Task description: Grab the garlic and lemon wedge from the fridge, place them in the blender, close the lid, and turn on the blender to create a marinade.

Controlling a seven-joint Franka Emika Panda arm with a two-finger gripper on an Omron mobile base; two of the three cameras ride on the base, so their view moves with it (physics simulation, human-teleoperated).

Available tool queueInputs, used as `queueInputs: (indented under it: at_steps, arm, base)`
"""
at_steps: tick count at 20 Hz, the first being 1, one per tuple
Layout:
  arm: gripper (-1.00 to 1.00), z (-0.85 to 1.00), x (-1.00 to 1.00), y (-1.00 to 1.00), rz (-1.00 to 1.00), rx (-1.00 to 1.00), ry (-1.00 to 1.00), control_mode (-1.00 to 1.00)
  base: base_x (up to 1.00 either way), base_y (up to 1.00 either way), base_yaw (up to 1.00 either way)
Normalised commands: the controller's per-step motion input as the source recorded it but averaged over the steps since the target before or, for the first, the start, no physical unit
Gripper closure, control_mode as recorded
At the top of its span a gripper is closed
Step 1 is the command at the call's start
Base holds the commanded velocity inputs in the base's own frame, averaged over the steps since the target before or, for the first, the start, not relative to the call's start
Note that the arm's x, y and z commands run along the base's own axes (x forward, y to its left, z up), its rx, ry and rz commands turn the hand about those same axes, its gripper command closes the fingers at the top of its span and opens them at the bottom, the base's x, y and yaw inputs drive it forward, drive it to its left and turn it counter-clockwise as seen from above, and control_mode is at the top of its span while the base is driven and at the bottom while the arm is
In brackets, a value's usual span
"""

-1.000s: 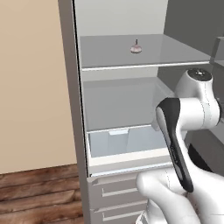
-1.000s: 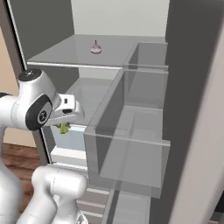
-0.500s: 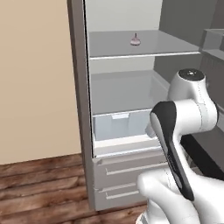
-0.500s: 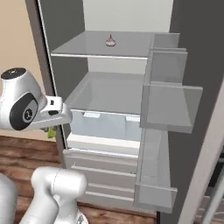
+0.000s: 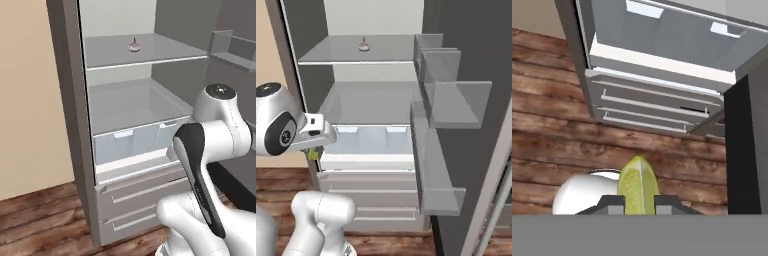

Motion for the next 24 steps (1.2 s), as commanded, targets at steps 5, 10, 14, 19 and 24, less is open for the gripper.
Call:
queueInputs:
  at_steps: [5,10,14,19,24]
  arm:
    - [1.0,0.0,0.0,0.0,0.0,0.0,0.0,1.0]
    - [1.0,0.0,0.0,0.0,0.0,0.0,0.0,1.0]
    - [1.0,0.0,0.0,0.0,0.0,0.0,0.0,1.0]
    - [1.0,0.0,0.0,0.0,0.0,0.0,0.0,1.0]
    - [1.0,0.0,0.0,0.0,0.0,0.0,0.0,1.0]
  base:
    - [0.21,0.78,-0.67]
    - [0.21,0.76,-0.68]
    - [0.05,0.61,-0.74]
    - [-0.09,0.5,-0.77]
    - [-0.39,0.33,-0.77]
